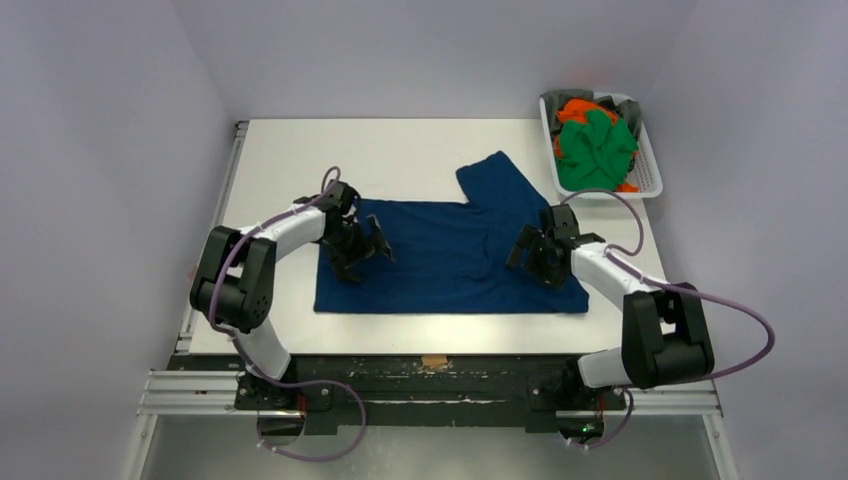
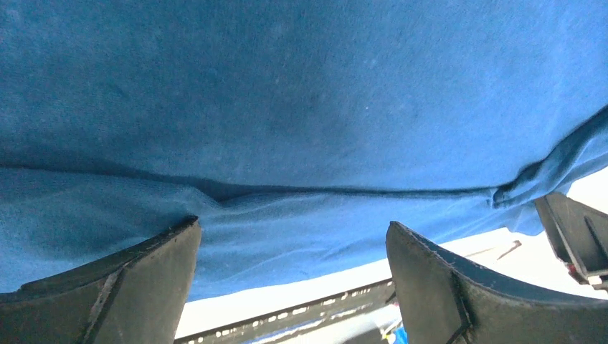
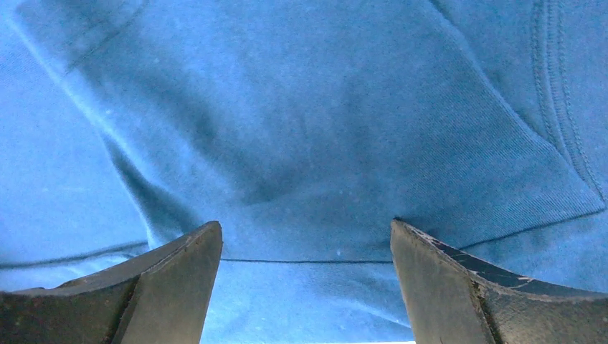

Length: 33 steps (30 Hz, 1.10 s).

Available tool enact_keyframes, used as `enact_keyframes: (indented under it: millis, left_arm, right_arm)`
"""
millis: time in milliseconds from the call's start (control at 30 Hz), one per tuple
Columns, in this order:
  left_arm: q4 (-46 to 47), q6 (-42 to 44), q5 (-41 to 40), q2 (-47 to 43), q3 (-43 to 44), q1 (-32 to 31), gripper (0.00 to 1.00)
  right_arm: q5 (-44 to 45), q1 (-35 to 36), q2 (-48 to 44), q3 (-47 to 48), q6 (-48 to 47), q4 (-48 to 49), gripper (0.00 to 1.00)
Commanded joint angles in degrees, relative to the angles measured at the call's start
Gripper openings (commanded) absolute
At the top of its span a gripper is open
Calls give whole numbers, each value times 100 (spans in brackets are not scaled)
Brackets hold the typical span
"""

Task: Fold and stack the t-shirts
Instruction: Fold the flattened tshirt in 1/3 of the way, then grab the side of the flattened tshirt furthest away from the robot with both arms

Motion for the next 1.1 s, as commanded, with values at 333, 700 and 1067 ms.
enact_keyframes:
  millis: [333,700,1067]
  left_arm:
    - [12,-450,31,-994,-1725,-749,100]
    - [-134,-532,-132,-1552,-2040,-827,100]
    - [-900,-162,-821,-1874,-388,-729,100]
  right_arm:
    - [899,-136,-989,-705,743,-2095,89]
    - [996,-136,-1376,-624,584,-2166,89]
    - [1041,-136,-1838,552,-425,-1679,90]
